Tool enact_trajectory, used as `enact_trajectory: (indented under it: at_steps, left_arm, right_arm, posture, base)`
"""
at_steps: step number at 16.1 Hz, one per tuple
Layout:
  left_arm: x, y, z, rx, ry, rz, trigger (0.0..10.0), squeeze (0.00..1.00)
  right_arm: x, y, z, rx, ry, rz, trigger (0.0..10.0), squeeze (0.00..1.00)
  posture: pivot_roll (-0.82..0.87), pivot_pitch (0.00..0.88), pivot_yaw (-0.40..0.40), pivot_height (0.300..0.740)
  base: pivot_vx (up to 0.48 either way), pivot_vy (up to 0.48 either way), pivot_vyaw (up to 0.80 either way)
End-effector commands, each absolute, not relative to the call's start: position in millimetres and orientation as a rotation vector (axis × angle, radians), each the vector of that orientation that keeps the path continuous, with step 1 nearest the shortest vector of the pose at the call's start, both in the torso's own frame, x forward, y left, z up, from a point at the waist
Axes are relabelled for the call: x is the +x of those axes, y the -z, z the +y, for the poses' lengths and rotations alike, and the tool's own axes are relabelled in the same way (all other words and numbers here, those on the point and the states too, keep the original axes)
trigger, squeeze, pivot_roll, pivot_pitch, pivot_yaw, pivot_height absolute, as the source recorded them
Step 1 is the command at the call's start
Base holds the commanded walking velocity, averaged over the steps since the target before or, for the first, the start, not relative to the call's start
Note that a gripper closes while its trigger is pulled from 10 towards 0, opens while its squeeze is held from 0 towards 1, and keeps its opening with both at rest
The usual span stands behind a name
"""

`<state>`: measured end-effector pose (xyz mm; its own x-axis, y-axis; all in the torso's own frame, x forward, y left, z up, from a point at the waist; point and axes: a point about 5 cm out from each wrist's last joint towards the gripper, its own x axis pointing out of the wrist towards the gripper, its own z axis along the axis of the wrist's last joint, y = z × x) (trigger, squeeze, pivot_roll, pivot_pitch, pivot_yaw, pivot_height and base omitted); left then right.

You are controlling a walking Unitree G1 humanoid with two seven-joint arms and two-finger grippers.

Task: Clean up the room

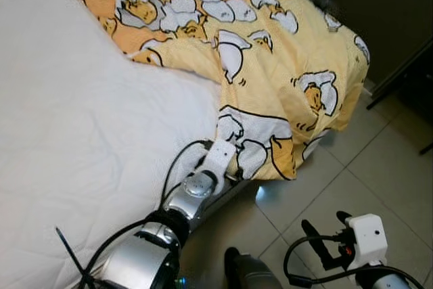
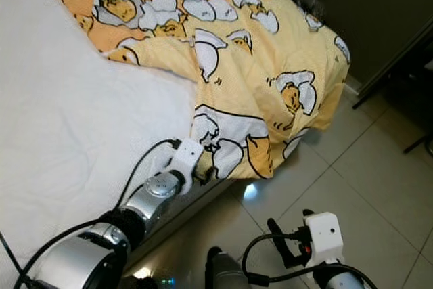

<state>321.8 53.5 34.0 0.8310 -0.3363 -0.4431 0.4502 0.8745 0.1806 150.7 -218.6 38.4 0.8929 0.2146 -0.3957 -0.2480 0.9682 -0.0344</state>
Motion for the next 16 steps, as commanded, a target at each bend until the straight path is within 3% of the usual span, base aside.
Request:
enact_trajectory:
  at_steps: [1,10,15,16]
  left_arm:
    - [322.6,-35.5,52.0,0.305,0.401,0.396,10.0,0.00]
    - [309.3,-20.0,47.8,0.274,0.421,0.480,10.0,0.00]
    - [315.1,-21.5,59.6,0.306,0.316,0.495,10.0,0.00]
    - [314.6,-21.5,55.8,0.224,0.317,0.520,8.4,0.00]
  right_arm:
    - [145.0,-36.6,-220.0,-0.079,-0.237,0.421,10.0,0.00]
    - [133.8,-38.4,-199.9,-0.045,-0.267,0.430,10.0,0.00]
    - [120.4,-44.2,-183.3,-0.011,-0.259,0.432,10.0,0.00]
    - [118.0,-45.3,-180.7,-0.007,-0.257,0.434,10.0,0.00]
  posture:
    - [-0.31,0.251,-0.086,0.740]
    - [-0.30,0.310,-0.068,0.740]
    - [-0.31,0.368,-0.035,0.740]
    - [-0.31,0.374,-0.032,0.740]
  base:
    - [0.000,0.000,0.00]
    - [0.000,0.000,0.00]
    - [0.000,0.000,0.00]
    - [0.000,0.000,0.00]
